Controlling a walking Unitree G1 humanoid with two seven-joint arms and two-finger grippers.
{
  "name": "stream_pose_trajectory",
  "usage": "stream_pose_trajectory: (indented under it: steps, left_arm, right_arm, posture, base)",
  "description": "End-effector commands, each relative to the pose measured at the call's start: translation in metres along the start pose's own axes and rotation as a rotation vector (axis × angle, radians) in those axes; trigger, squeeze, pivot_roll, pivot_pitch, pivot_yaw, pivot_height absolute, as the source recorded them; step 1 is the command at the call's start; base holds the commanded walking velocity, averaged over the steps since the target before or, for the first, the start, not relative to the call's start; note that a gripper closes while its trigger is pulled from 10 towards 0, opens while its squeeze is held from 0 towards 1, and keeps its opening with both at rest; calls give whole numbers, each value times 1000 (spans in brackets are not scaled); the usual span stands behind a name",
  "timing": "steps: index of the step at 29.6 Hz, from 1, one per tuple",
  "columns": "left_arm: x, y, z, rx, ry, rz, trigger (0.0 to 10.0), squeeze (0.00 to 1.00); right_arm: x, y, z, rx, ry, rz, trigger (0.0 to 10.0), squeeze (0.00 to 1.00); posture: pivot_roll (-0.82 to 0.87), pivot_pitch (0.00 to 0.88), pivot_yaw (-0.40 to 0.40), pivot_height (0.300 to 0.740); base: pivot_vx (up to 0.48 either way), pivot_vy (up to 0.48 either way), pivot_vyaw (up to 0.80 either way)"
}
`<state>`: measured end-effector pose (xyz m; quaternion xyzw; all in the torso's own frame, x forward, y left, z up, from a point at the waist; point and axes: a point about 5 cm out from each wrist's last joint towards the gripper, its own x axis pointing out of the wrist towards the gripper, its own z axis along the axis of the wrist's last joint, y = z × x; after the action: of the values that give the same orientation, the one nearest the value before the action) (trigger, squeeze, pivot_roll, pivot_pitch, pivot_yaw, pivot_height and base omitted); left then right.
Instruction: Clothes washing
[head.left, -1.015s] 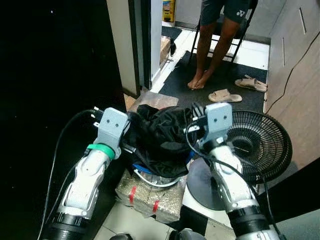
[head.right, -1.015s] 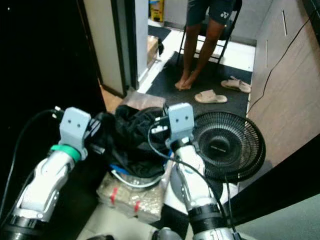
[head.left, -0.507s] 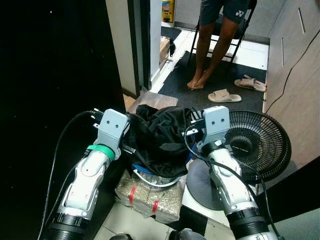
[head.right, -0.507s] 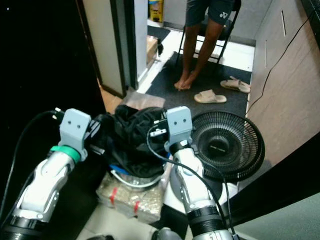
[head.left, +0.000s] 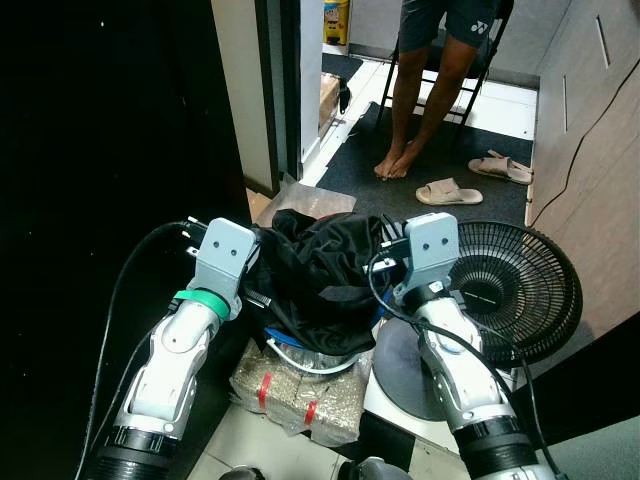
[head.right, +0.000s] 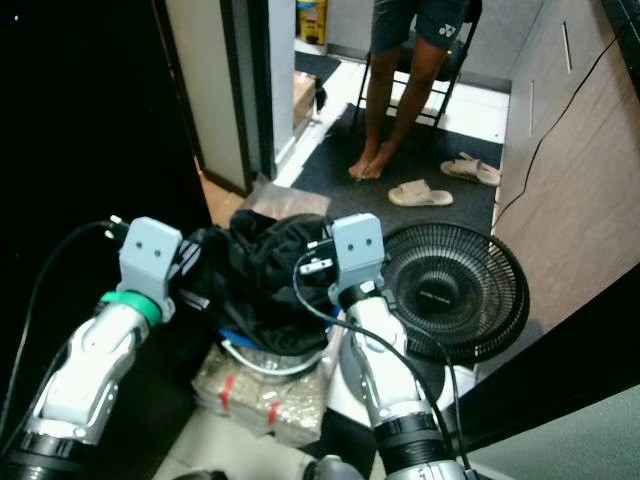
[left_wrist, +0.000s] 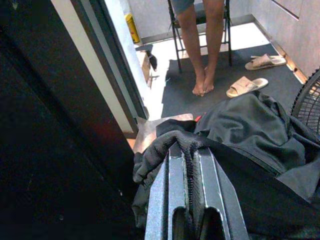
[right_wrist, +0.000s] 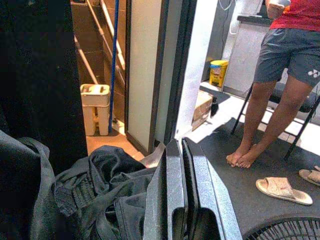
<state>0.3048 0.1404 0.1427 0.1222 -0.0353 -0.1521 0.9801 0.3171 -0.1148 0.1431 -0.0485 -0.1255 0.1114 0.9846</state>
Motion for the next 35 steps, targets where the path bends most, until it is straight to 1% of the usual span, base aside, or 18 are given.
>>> stream_pose_trajectory:
  steps: [1,35]
  left_arm:
    - [-3,0,-7,-1,33,-5,10000,0]
    - [-3,0,-7,-2,32,-6,10000,0]
  right_arm:
    - [-3,1,-3,-3,18,2,10000,0]
    - [-3,1,-3,-3,16,-1,10000,0]
  posture:
    - [-34,0,43,740]
    - [-34,0,44,740]
  base:
    - [0,0,0]
    - [0,0,0]
